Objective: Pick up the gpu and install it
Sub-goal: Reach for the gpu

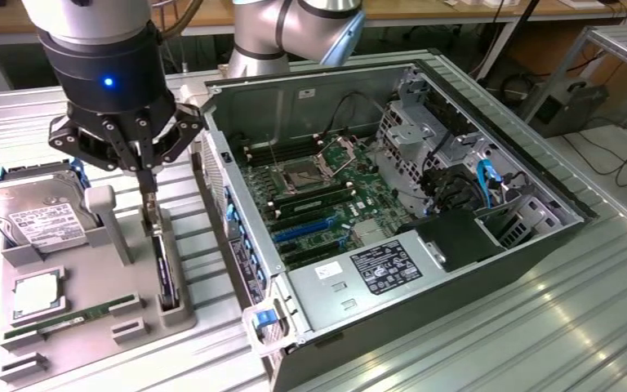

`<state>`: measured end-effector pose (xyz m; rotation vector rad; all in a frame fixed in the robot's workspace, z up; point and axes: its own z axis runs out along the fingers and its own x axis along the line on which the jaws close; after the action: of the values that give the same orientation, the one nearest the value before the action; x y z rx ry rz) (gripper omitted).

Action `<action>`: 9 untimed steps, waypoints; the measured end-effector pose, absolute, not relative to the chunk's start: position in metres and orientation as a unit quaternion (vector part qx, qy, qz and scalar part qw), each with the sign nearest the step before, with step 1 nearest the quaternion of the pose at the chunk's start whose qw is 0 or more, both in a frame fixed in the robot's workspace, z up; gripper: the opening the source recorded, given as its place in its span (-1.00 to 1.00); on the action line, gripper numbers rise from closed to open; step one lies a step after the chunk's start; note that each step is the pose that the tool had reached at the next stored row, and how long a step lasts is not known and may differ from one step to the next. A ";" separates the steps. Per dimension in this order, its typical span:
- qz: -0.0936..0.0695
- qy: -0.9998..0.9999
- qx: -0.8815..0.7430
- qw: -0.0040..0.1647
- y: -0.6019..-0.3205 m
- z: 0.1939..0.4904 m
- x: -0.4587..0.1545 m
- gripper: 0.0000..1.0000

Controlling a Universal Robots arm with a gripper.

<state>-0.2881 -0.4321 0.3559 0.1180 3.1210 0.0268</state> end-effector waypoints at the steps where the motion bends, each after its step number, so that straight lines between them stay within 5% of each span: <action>1: 0.007 0.999 0.038 0.008 -0.435 0.354 -0.291 -0.79; 9: 0.007 0.999 0.038 0.008 -0.436 0.354 -0.291 -0.79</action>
<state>-0.2911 -0.4356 0.3542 0.1180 3.1227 0.0221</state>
